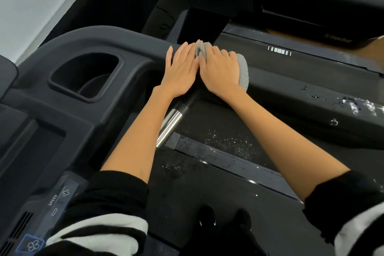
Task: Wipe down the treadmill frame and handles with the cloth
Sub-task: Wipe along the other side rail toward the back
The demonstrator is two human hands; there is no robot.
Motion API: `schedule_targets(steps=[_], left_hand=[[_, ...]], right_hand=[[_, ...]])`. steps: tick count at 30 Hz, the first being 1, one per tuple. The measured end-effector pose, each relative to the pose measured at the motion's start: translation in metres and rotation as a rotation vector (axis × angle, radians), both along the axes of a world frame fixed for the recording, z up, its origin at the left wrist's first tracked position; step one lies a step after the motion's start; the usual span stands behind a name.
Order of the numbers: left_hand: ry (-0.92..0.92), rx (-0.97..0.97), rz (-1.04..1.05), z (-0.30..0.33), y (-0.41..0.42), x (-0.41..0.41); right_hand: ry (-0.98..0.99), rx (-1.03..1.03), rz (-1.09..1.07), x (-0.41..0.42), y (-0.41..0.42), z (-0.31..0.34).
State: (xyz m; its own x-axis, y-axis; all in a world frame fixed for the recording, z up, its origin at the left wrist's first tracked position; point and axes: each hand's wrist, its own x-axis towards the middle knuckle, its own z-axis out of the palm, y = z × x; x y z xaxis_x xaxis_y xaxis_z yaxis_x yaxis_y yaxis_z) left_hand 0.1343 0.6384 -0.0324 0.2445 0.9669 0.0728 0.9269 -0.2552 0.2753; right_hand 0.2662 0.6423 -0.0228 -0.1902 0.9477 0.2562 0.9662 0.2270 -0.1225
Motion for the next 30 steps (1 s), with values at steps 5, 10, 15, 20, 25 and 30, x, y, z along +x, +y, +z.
schedule_targets(steps=[5,10,15,20,25,30], left_hand=[[-0.23,0.001,0.034,0.001,-0.001,-0.001],[-0.18,0.026,0.039,0.001,-0.001,0.0],[-0.132,0.046,0.03,0.0,-0.002,0.0],[-0.091,0.068,0.028,-0.001,-0.001,0.001],[-0.07,0.077,0.033,-0.003,0.001,0.001],[-0.059,0.106,0.045,-0.003,-0.001,0.005]], right_hand=[[-0.062,0.139,0.17,0.028,-0.01,-0.012],[-0.121,0.168,0.24,0.059,-0.026,-0.016],[-0.11,0.242,0.217,0.099,-0.05,-0.018],[0.019,0.328,0.28,0.132,-0.063,-0.026],[0.11,0.386,0.325,0.153,-0.074,-0.037],[0.143,0.447,0.262,0.141,-0.076,-0.036]])
